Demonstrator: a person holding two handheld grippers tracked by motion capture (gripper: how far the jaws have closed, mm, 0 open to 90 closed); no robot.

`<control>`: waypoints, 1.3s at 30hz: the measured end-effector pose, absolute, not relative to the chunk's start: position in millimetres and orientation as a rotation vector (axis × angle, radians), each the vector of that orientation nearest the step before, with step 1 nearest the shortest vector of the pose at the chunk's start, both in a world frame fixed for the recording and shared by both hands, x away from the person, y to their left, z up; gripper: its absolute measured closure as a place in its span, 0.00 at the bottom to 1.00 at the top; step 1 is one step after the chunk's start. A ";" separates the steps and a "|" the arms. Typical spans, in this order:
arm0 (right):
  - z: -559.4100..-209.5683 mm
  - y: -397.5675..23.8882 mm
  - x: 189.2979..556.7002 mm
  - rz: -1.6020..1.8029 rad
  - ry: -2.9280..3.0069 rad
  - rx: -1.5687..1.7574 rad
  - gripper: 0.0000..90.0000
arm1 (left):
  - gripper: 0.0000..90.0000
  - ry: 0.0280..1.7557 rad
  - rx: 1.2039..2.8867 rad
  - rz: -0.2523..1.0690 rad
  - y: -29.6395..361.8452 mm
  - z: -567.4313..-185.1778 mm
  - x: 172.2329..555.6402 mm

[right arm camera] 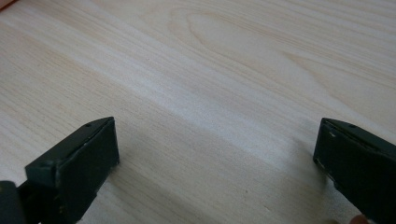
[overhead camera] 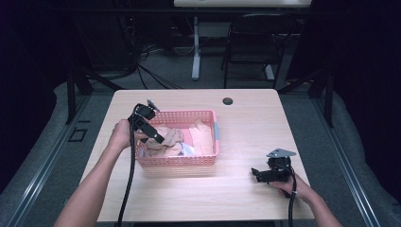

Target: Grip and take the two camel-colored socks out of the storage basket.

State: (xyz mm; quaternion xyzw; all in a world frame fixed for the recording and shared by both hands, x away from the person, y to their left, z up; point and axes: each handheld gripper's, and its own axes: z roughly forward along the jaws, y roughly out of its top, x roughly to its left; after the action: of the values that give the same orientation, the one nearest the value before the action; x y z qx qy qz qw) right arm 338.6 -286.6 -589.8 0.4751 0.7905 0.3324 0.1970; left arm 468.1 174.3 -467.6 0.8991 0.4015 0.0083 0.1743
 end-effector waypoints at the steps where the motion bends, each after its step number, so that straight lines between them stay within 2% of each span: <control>1: -589.8 -286.6 338.6 0.931 2.213 1.330 0.00 | 0.00 1.130 2.553 0.013 172.3 -469.8 470.0; 10: -589.8 -286.6 338.6 0.931 2.213 1.330 0.00 | 0.01 1.164 2.611 0.005 156.1 -485.9 477.6; 16: -589.7 -286.6 338.6 0.931 2.214 1.330 0.00 | 0.13 1.197 2.638 -0.020 153.8 -495.3 481.3; 23: -589.8 -286.6 338.6 0.932 2.214 1.329 0.00 | 0.21 1.283 2.655 -0.016 163.0 -505.5 486.0; 30: -589.7 -286.7 338.6 0.931 2.218 1.328 0.00 | 0.42 1.336 2.654 -0.025 171.2 -511.1 486.9; 32: -589.7 -286.5 338.5 0.931 2.213 1.331 0.00 | 0.51 1.334 2.654 -0.020 171.6 -511.3 486.4; 33: -589.7 -286.5 338.4 0.930 2.214 1.332 0.00 | 0.59 1.333 2.655 -0.025 171.4 -511.2 486.1; 39: -589.8 -286.7 338.6 0.934 2.218 1.327 0.00 | 0.84 1.308 2.661 0.019 170.6 -507.4 484.3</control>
State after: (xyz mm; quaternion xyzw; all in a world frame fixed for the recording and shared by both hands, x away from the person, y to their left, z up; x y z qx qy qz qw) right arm 338.6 -286.7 -589.8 0.4736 0.7915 0.3333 0.1954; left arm 484.3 170.6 -507.4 0.8939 0.4395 0.0064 0.0879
